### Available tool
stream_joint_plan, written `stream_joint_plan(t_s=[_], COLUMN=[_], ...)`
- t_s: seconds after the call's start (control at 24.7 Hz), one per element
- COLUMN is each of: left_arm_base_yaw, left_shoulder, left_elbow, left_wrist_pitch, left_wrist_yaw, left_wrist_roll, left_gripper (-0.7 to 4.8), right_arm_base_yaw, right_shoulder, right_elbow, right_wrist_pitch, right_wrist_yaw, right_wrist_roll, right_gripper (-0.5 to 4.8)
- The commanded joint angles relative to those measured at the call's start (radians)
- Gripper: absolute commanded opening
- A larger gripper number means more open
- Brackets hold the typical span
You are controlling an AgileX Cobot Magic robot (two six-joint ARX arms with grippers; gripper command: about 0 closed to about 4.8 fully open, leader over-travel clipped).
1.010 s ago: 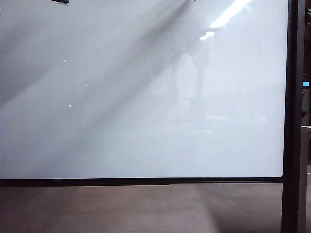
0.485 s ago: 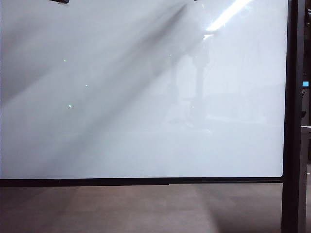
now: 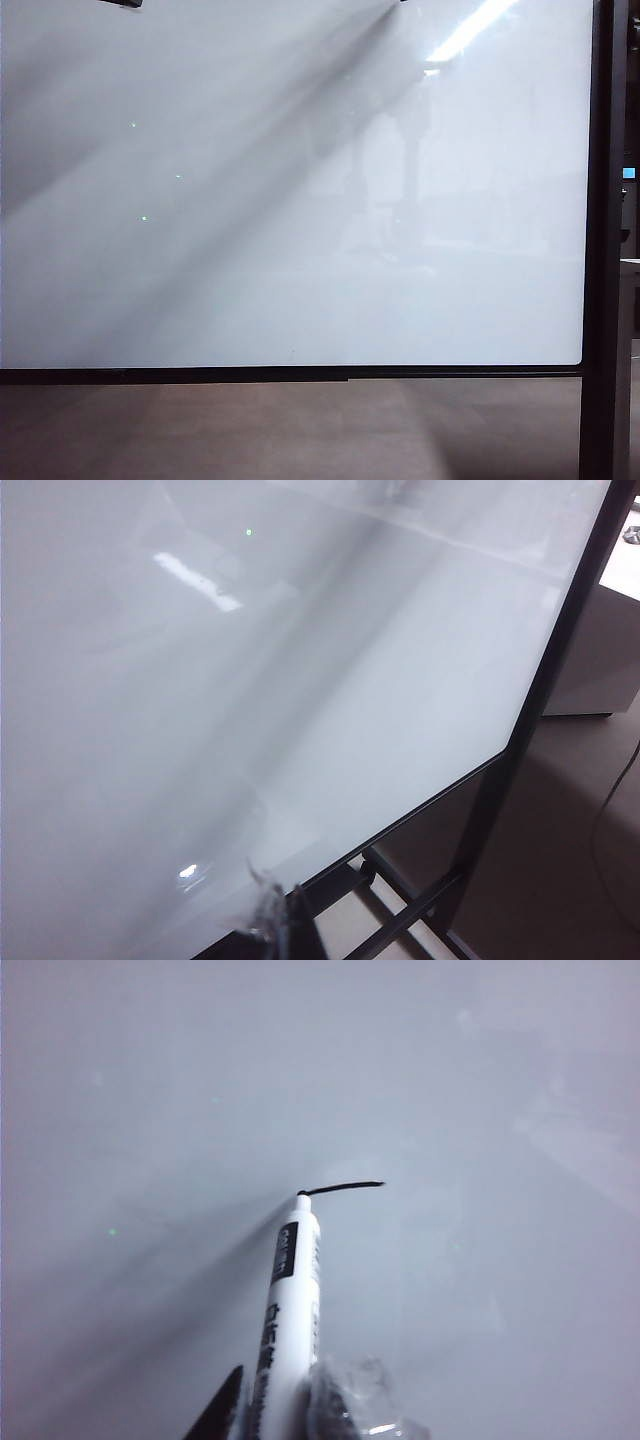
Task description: Reach to the right to find the marker pen, pick it up, and write the number 2 on the whiteboard.
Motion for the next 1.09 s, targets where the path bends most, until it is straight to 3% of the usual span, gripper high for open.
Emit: stream_joint_plan(t_s=[0.04,1.09], left_arm_base_yaw=[0.0,0.0], left_shoulder=[-0.003,-0.003], left_elbow=[0.008,0.008], left_wrist_pitch=[0.007,0.007], left_wrist_yaw=[0.005,0.005], left_wrist_roll=[0.003,0.004], left_gripper=[-0.05,-0.05], right_arm_base_yaw=[0.001,0.001], right_shoulder=[0.002,0.001], right_elbow=[0.003,0.003], right_wrist_pitch=[0.025,0.025], right_wrist_yaw=[0.004,0.018], right_wrist_roll=[-0.006,-0.006], right_gripper=[-0.01,-0.01])
